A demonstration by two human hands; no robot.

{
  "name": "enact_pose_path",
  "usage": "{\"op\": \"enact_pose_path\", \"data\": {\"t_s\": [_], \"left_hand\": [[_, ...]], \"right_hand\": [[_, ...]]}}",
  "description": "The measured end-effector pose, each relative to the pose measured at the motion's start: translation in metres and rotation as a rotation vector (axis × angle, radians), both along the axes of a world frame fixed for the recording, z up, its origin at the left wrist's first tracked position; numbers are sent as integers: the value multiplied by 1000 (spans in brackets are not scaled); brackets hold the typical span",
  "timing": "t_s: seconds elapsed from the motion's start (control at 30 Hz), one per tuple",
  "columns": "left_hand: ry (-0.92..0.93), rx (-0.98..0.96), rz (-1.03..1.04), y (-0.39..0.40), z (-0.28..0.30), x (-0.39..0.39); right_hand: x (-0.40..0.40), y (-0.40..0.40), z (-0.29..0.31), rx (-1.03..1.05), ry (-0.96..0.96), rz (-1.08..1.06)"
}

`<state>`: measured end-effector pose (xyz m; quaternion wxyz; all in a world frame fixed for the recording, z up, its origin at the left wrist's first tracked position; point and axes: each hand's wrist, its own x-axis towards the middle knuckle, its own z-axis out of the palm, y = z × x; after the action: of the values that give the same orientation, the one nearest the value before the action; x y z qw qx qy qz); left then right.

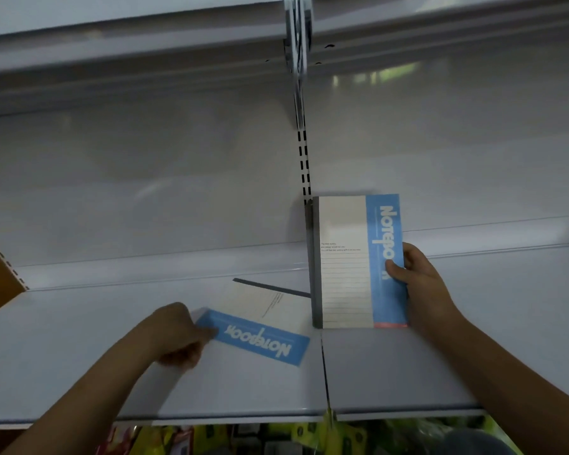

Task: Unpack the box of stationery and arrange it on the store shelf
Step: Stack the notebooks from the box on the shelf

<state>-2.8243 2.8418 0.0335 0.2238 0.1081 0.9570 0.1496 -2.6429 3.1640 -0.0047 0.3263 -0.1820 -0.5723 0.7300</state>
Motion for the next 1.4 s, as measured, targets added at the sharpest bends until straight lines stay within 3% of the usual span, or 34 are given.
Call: {"op": "enact_pose_path", "data": {"t_s": [0.07, 0.13, 0.2, 0.27, 0.3, 0.37, 0.57, 0.63, 0.7, 0.8, 0.87, 0.93, 1.13, 1.4], "left_hand": [[401, -185, -141, 12, 3, 1], [577, -24, -356, 35, 8, 4], [384, 166, -615, 65, 6, 2], [154, 65, -759, 89, -3, -5], [128, -30, -800, 98, -7, -11], [178, -66, -775, 106, -6, -22], [236, 122, -670, 92, 17, -32], [377, 346, -522, 86, 30, -30], [401, 685, -351, 87, 37, -19], [141, 1199, -163, 107, 39, 20], [-128, 1377, -139, 127, 32, 50], [-216, 1418, -165, 145, 21, 72], [-75, 1519, -224, 177, 11, 92], [29, 1285, -310, 185, -28, 90]], "right_hand": [[0, -1, 0, 16, -6, -3], [0, 0, 0, 21, -5, -9], [2, 1, -1, 13, -7, -23], [4, 1, 0, -12, 2, -35], [5, 2, 1, -22, 9, -43], [7, 3, 3, -32, 20, -57], [9, 3, 8, -87, 83, -32], [9, 1, 13, -120, 130, 23], [10, -1, 17, -124, 158, 80], [6, -6, 23, -51, 163, 59], [2, -12, 24, 19, 150, -20], [1, -16, 23, 130, 109, -102], [15, -8, 37, 209, 137, -80], [25, -5, 32, 289, 107, -57]]}}
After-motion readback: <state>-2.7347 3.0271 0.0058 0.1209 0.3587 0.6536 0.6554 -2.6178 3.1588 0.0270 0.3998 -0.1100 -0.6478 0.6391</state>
